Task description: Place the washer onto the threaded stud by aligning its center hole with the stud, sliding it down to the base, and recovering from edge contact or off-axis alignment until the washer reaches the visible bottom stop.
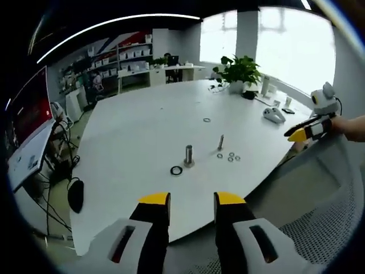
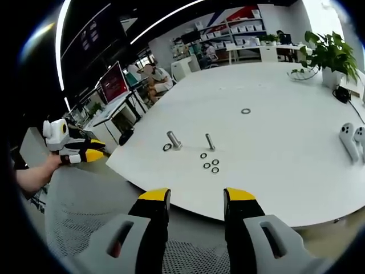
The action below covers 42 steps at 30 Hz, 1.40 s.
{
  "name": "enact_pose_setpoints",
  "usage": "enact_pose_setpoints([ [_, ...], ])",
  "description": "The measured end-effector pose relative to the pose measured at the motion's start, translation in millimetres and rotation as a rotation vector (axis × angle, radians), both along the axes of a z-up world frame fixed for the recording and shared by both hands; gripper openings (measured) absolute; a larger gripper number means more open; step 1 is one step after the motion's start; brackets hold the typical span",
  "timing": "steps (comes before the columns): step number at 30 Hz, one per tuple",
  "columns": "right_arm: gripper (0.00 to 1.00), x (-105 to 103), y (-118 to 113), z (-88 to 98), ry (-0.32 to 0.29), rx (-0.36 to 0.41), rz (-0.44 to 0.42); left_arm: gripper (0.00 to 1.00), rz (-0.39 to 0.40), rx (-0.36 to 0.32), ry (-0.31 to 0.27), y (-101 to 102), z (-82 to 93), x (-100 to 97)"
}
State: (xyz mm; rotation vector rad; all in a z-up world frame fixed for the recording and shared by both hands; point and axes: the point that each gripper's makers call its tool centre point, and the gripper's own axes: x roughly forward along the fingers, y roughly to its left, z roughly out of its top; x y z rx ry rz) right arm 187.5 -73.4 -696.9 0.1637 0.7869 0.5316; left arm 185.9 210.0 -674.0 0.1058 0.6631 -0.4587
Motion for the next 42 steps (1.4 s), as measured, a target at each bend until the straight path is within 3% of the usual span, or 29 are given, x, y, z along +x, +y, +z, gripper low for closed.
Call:
enact_pose_setpoints([
  [7,0.4,-0.9,-0.9,-2.1,0.009,-0.008,0.0,0.33,0.025,0.031,0.007,6.6,-1.7,-0.7],
  [10,0.4,-0.8,0.7,-0.3,0.0,0.0,0.006,0.33,0.039,-0.005,-0.012,8.2,5.9,-0.4],
  [13,0.4,-1.8,1.3,-2.0,0.01,-0.003,0.014,0.35,0.031,-0.049,0.004,4.5,5.3,-1.4],
  [18,0.4,-2.5,1.3,-1.8,0.013,-0.004,0.014,0.35,0.014,-0.05,0.022,-0.9,0.9,-3.8],
  [24,0.4,-3.2,0.1,-4.5,0.023,-0.013,0.011,0.37,-0.031,-0.067,0.099,-7.7,-13.9,-9.7],
  [28,0.41,-5.0,0.6,-7.3,0.036,-0.022,0.022,0.35,-0.04,-0.078,0.085,-10.1,-11.8,-9.6],
  [36,0.41,-5.5,-0.1,-8.2,0.039,-0.027,0.021,0.34,-0.062,-0.082,0.13,-14.0,-19.6,-13.9],
  [42,0.42,-5.4,-0.9,-8.5,0.042,-0.027,0.014,0.35,-0.065,-0.096,0.132,-14.9,-19.3,-14.8],
])
